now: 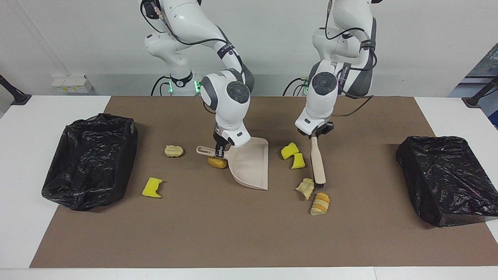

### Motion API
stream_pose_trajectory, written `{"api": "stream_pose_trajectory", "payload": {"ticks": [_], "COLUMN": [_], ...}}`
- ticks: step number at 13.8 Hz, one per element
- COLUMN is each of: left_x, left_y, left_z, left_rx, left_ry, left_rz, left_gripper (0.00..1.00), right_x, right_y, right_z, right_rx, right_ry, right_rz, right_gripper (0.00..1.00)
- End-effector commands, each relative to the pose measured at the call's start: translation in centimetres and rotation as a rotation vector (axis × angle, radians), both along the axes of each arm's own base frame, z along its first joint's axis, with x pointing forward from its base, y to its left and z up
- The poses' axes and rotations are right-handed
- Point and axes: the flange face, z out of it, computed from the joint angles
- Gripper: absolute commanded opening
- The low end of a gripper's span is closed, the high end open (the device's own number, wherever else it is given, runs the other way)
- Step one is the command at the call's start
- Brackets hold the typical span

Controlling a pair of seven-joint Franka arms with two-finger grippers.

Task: Sweep and dump trash in bin
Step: 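Sweep the sponge pieces and crumbs toward the dustpan with the left gripper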

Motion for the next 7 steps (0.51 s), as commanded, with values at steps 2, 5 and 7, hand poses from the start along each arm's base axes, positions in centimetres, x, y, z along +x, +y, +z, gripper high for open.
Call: {"api": "stream_pose_trajectory", "payload": {"ticks": [2,5,7], "left_x": [5.7,9.2,10.8], "left_y": [3.5,4.3,5.3], "left_z": [0.7,-0.4,-1.0], "left_rx": [-0.007,0.024,0.025], "left_ry": [-0.067,-0.090,-0.070], "left_rz": [-0.165,-0.303,-0.399], "left_gripper": [0.00,0.00,0.00], "right_x": [-0.6,-0.7,-0.6], "right_y": [0.1,0.2,0.1], "right_z": [-0.3,-0.4,-0.3], "right_rx": [0.018,0.017,0.017], "right_ry": [0.018,0.021,0.019], "right_rz": [0.018,0.019,0.018], "right_gripper": [0.00,0.00,0.00]}}
